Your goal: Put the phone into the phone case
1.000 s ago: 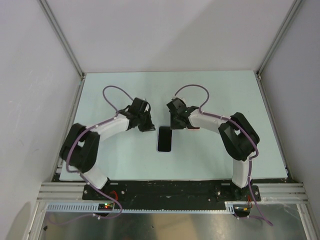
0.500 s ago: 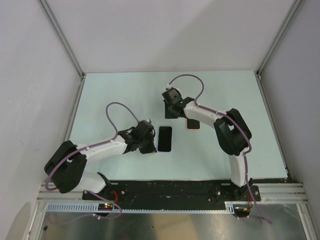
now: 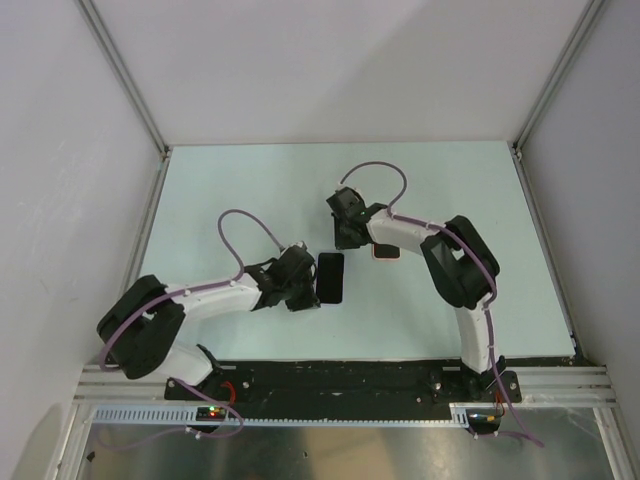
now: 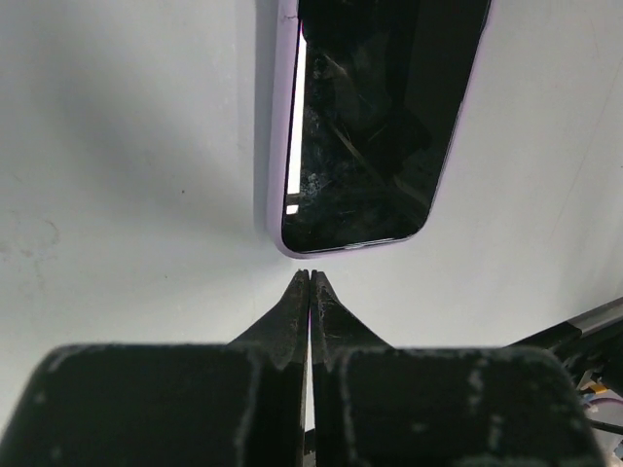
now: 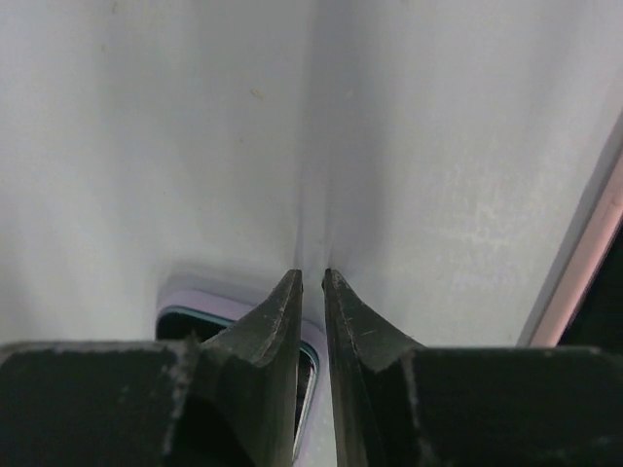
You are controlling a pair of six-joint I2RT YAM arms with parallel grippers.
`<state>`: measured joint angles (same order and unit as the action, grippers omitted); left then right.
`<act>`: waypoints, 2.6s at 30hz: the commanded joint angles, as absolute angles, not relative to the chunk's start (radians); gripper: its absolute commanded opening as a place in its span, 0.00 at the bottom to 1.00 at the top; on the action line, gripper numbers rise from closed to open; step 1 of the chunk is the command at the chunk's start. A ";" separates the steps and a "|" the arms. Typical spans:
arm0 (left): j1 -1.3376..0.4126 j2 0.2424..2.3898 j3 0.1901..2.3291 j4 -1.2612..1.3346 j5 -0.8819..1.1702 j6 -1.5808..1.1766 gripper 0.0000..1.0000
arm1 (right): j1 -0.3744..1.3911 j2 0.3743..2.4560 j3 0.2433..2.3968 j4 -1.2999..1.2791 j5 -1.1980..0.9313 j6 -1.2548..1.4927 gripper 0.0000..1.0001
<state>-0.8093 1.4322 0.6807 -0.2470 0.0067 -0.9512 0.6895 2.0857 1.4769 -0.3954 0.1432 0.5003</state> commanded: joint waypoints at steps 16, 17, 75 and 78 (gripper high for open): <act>-0.614 1.423 0.715 -0.247 0.014 -0.857 0.00 | 0.728 1.817 1.134 -0.381 0.149 0.582 0.20; -0.616 1.403 0.704 -0.256 0.012 -0.861 0.00 | 0.715 1.816 1.140 -0.379 0.147 0.585 0.20; -0.672 1.210 0.449 -0.236 0.011 -1.068 0.00 | 0.739 1.815 1.026 -0.318 0.069 0.636 0.19; -0.755 1.199 0.432 -0.237 0.008 -1.118 0.00 | 0.732 1.824 1.029 -0.314 0.059 0.630 0.19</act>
<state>-0.6765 1.2213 0.4480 -0.2226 0.0299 -1.0412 0.7383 1.7901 1.0328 -0.2256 0.0879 0.6540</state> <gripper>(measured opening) 0.003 0.185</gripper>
